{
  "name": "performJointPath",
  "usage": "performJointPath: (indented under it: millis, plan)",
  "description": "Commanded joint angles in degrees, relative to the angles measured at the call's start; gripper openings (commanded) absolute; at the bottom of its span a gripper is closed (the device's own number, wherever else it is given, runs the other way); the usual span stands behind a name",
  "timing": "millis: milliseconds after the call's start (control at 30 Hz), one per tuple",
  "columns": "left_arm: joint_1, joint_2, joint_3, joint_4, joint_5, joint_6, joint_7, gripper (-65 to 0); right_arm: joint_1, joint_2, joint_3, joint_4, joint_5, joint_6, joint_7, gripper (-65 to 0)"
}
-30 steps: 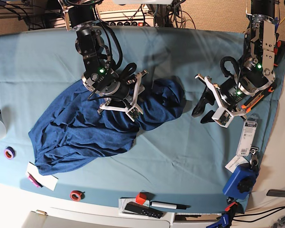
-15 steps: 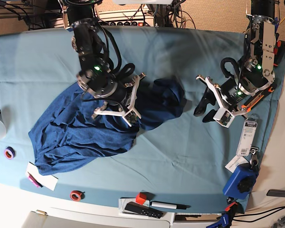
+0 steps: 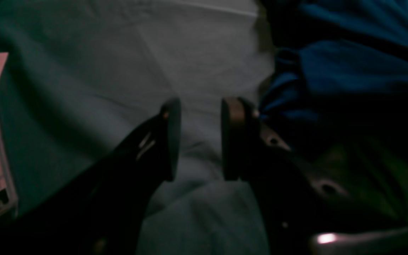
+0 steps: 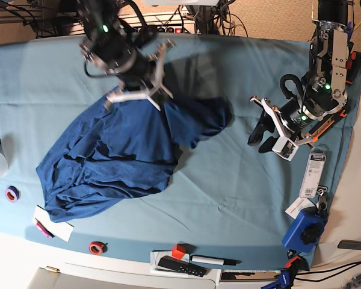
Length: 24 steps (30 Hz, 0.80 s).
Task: Layout the t-shirt on the table in an organized manner, then fold the t-shirt properly
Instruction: 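Pull the grasped fold away from the shirt body and release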
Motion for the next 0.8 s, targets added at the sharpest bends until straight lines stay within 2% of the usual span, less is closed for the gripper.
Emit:
performJointPath:
  millis: [0,200,367,400,500,533,600,700,767]
  plan:
    - [-0.90,-0.63,-0.26,0.96,-0.63,-0.33,-1.66,-44.5,-1.20,1.05,0.07,0.63,0.48,0.11,0.50,-65.0]
    - [-1.70,-0.63,-0.26,0.96,-0.66,-0.39,-1.64,-44.5,-6.14,5.77,0.07,0.63,0.46,0.31,0.57,-65.0]
    - [-1.84,-0.61,-0.26,0.94,-0.70,-0.42,-1.64,-44.5,-6.08,6.08,0.17,0.63,0.11,-0.20,2.38,-65.0]
    - [-1.84,-0.61,-0.26,0.94,-0.70,-0.42,-1.66,-44.5,-6.08,6.08,0.17,0.63,-0.37,-0.20,3.41,-61.7]
    - [-1.81,-0.61,-0.26,0.94,-0.68,-0.42,-1.62,-44.5,-6.08,6.08,0.17,0.63,-2.45,-0.57,5.79,-41.6]
    - [-1.81,-0.61,-0.26,0.94,-0.68,-0.42,-1.62,-44.5,-6.05,6.08,0.17,0.63,-3.58,-1.49,6.78,-38.8]
    - [-1.81,-0.61,-0.26,0.94,-0.70,-0.44,-1.64,-44.5,-5.95,6.05,0.17,0.63,-6.99,-4.72,9.44,-38.8]
    - [-1.84,-0.61,-0.26,0.94,-1.60,-0.44,-1.92,-44.5,-5.95,6.08,0.17,0.63,-16.24,-13.05,13.60,-38.8]
    - [-1.90,-0.42,-0.22,0.94,-3.87,-0.74,-2.64,-44.5,-5.92,6.08,0.17,0.63,-22.97,-19.04,14.01,-38.8]
